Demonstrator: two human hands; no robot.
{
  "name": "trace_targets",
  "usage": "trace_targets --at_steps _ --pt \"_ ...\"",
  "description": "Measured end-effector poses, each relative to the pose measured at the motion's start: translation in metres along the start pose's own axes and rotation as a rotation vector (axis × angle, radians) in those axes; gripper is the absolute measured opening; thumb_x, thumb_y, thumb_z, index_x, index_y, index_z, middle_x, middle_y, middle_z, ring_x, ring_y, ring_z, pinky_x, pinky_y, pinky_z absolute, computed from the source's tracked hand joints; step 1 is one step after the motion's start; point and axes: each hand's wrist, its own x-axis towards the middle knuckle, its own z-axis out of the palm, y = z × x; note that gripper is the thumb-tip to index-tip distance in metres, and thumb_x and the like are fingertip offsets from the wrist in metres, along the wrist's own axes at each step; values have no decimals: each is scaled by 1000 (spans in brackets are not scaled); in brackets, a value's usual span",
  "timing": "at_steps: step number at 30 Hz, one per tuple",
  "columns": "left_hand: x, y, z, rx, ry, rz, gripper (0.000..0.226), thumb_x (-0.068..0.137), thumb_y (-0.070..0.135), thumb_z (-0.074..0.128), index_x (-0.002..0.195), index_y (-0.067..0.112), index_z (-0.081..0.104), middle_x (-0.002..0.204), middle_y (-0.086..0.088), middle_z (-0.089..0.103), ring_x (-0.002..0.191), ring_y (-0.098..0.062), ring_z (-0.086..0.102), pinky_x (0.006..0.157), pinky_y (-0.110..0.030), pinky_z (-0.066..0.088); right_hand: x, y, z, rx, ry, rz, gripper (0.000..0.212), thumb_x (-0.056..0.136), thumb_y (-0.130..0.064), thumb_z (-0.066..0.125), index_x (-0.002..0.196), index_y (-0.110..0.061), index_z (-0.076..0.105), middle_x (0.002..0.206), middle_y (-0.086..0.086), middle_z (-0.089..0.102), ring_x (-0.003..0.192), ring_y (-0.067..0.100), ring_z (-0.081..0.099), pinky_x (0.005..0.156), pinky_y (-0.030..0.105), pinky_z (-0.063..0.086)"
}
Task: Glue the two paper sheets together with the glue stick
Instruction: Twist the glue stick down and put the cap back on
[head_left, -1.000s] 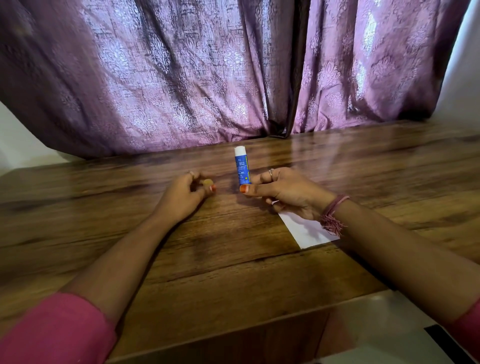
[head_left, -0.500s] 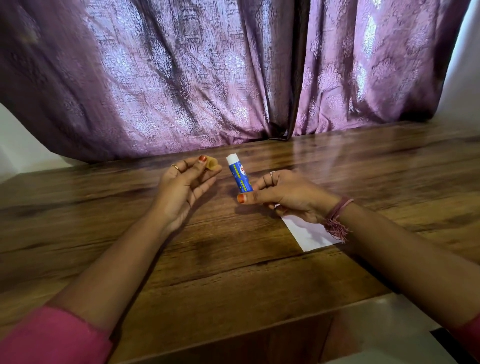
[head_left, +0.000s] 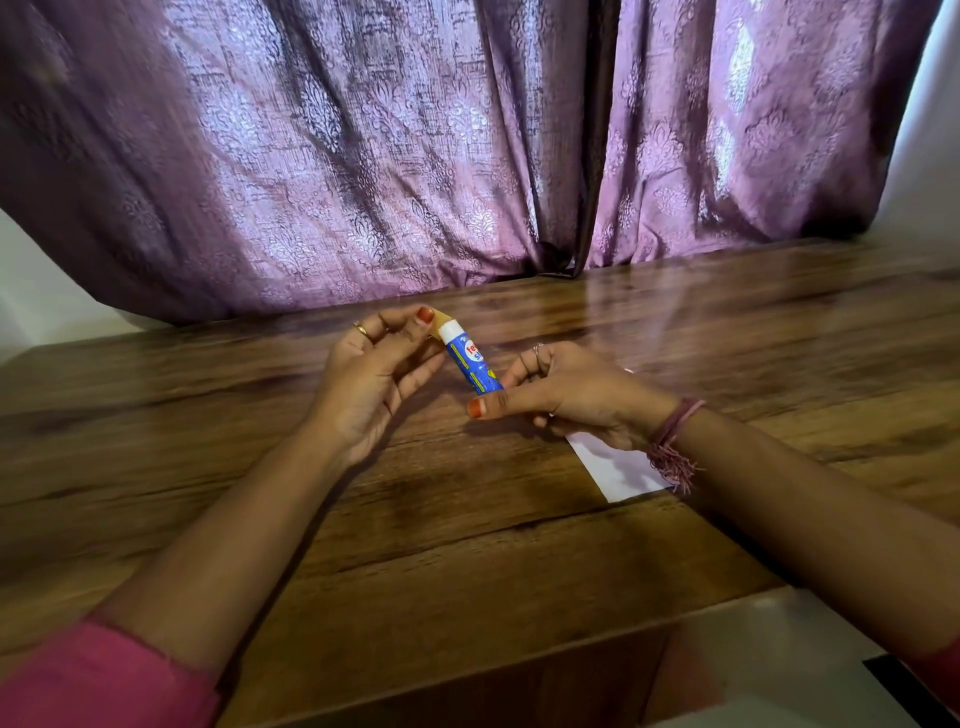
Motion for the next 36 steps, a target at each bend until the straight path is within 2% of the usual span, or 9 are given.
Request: trace_targets --at_steps 10,14,17,19,23,26,29,32,36 --pt "-2 -1 2 52 -3 26 15 68 19 71 83 18 69 83 3 74 80 -8 69 69 -23 55 1 2 2 7 27 -11 32 57 -26 88 65 -19 58 46 -5 55 38 5 47 37 15 32" --pt "-2 -4 3 66 -2 19 15 68 18 71 82 18 70 84 1 74 80 -10 69 70 -23 56 1 3 4 9 98 -45 30 58 -23 88 58 -19 58 43 -2 55 35 7 46 36 15 29" --pt "-2 -4 2 90 -1 23 18 68 19 72 85 17 69 84 1 74 81 -10 69 80 -27 56 2 4 4 2 161 -106 31 60 -19 88 57 -17 57 41 -5 54 34 4 43 35 14 28" --pt "-1 -6 2 79 1 22 18 69 18 71 86 18 69 85 1 74 82 -10 69 77 -26 57 3 5 5 6 190 -135 32 59 -18 88 58 -16 57 41 -5 55 35 4 43 36 14 29" --pt "-2 -12 3 39 8 3 19 71 17 72 89 17 68 87 -1 74 83 -13 69 70 -26 56 3 9 8 8 216 -147 29 57 -22 89 52 -16 61 43 0 58 36 10 46 39 18 33" --pt "-2 -17 5 7 26 -31 22 71 17 71 92 15 67 88 -3 73 82 -15 70 68 -28 57 3 11 12 15 182 -148 24 60 -23 87 48 -27 67 46 7 63 37 14 51 38 19 39" --pt "-2 -19 6 4 40 -51 23 70 18 70 93 16 66 86 -1 72 80 -15 71 69 -31 58 3 14 14 26 210 -166 20 59 -22 87 51 -26 69 55 15 68 46 22 60 47 24 46" --pt "-2 -21 7 34 32 -53 24 70 19 70 93 18 65 87 1 73 82 -17 71 77 -39 58 3 16 14 47 204 -154 20 61 -16 87 52 -23 71 58 12 70 48 18 64 44 21 48" --pt "-2 -23 8 61 28 -66 24 71 21 68 94 19 63 95 -3 71 85 -20 69 77 -40 58 3 16 16 49 224 -165 25 63 -13 86 50 -28 70 55 7 70 47 15 66 43 19 48"
